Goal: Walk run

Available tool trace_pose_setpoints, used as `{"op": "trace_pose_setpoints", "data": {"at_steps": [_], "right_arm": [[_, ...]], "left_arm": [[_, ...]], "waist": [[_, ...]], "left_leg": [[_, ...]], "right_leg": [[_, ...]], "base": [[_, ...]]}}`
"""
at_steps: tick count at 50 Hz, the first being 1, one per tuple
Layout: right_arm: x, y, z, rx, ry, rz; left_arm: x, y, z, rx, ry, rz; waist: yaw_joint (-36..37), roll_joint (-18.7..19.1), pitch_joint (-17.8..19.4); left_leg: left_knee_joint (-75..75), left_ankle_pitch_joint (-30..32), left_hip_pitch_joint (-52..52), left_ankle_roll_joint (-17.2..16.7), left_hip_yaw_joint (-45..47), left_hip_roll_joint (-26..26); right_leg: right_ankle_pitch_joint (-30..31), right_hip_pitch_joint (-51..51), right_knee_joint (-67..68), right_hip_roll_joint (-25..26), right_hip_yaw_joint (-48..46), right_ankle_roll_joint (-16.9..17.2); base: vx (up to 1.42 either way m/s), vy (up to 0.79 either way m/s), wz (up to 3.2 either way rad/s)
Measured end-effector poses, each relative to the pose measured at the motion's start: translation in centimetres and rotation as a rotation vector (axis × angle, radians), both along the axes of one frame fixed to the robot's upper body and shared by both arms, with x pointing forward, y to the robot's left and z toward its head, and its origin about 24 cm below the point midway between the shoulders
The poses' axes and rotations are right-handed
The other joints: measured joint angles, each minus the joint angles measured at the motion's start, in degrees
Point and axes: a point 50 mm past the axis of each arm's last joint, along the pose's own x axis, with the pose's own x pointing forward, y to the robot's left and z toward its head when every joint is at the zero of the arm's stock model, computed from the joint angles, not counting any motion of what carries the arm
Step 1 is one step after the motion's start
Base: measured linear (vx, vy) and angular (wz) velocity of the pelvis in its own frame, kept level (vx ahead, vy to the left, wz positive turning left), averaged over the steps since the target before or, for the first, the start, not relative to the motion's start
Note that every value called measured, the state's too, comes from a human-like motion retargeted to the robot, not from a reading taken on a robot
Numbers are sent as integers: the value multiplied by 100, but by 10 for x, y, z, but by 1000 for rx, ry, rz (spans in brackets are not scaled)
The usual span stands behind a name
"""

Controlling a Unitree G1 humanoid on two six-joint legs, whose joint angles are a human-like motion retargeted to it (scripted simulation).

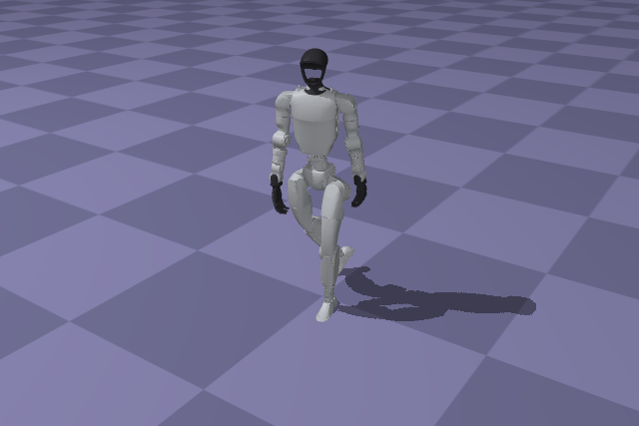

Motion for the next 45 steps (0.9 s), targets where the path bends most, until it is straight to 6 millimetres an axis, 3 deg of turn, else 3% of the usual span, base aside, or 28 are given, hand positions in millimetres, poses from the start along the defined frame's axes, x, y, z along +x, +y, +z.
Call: {"op": "trace_pose_setpoints", "data": {"at_steps": [2, 4, 8, 13, 17, 21, 24, 27, 31, 33, 36, 37, 40, 45], "right_arm": [[-9, 4, -2, 9, -15, -75], [-18, 4, -3, 4, -11, -109], [-40, 0, -5, -53, 29, -93], [-68, 1, -7, -114, 88, -128], [-82, 9, -7, -96, 126, -186], [-97, 18, -8, -73, 175, -203], [-103, 22, -8, -70, 202, -199], [-107, 23, -8, -58, 227, -200], [-112, 21, -7, -41, 268, -173], [-112, 17, -7, -56, 274, -154], [-100, 10, -8, -76, 249, -140], [-93, 8, -8, -79, 233, -135], [-66, -1, -7, -94, 178, -109], [-20, -13, -2, -133, 77, -59]], "left_arm": [[24, 3, -1, -6, -71, -8], [48, 8, 0, -2, -133, -20], [101, 17, 6, 33, -269, -41], [157, 16, 19, 20, -430, -34], [192, 14, 30, -8, -530, -42], [218, 7, 41, -45, -613, -60], [224, 2, 43, -69, -635, -63], [216, 1, 39, -85, -610, -71], [176, 2, 23, -85, -507, -82], [147, 4, 14, -77, -435, -73], [104, 6, 4, -53, -323, -53], [92, 6, 3, -43, -287, -46], [55, 10, 0, -25, -170, -43], [4, 9, 1, 2, -20, -30]], "waist": [[-153, 325, -29], [-255, 466, 2], [-481, 373, 155], [-923, 111, 201], [-1244, -27, 272], [-1456, -41, 236], [-1558, -27, 139], [-1608, -100, 9], [-1517, -245, -63], [-1451, -422, -118], [-1233, -790, 10], [-1161, -909, 99], [-1032, -1081, 336], [-812, -740, 379]], "left_leg": [[-78, -193, 356, -68, -68, 280], [-205, -304, 636, -84, -11, 350], [-638, -381, 1168, -52, 77, 36], [-985, -504, 1625, -54, -38, -457], [-1095, -685, 1989, -54, -245, -728], [-1198, -853, 2412, -117, -589, -753], [-1228, -882, 2638, -212, -706, -671], [-1139, -677, 2839, -412, -720, -616], [-689, 515, 3120, -829, -375, -511], [-228, 1347, 3113, -773, 71, -484], [1055, 2173, 2807, -409, 572, -549], [1546, 2224, 2632, -296, 698, -546], [2695, 1434, 1970, 231, 1250, -179], [2425, 690, 663, -143, 915, -54]], "right_leg": [[-76, -363, 1165, -81, -453, -346], [-398, -769, 1890, -293, -691, -485], [-876, -1806, 2547, -674, -850, -546], [-1214, -3015, 1320, -465, -356, -382], [-1389, -3553, -32, -304, 40, -475], [-1574, -4046, -938, -98, 417, -681], [-1546, -4193, -942, -107, 318, -907], [-1338, -4139, -497, -290, -82, -1114], [-1448, -4000, 62, -296, 477, -1338], [-1712, -3713, 41, -440, 537, -1333], [-1946, -3155, -145, -750, 714, -1241], [-2027, -2974, -189, -839, 798, -1206], [-2210, -2368, -421, -991, 752, -1103], [-2268, -1577, -1078, -437, 450, -1084]], "base": [[74, 13, -25], [50, 5, -16], [53, 1, 21], [41, -3, 53], [66, -14, 60], [74, -21, 68], [60, -23, 47], [83, -33, 22], [92, -27, -4], [79, -16, -27], [83, -22, -32], [69, -21, -17], [62, -18, 8], [49, -11, -15]]}}
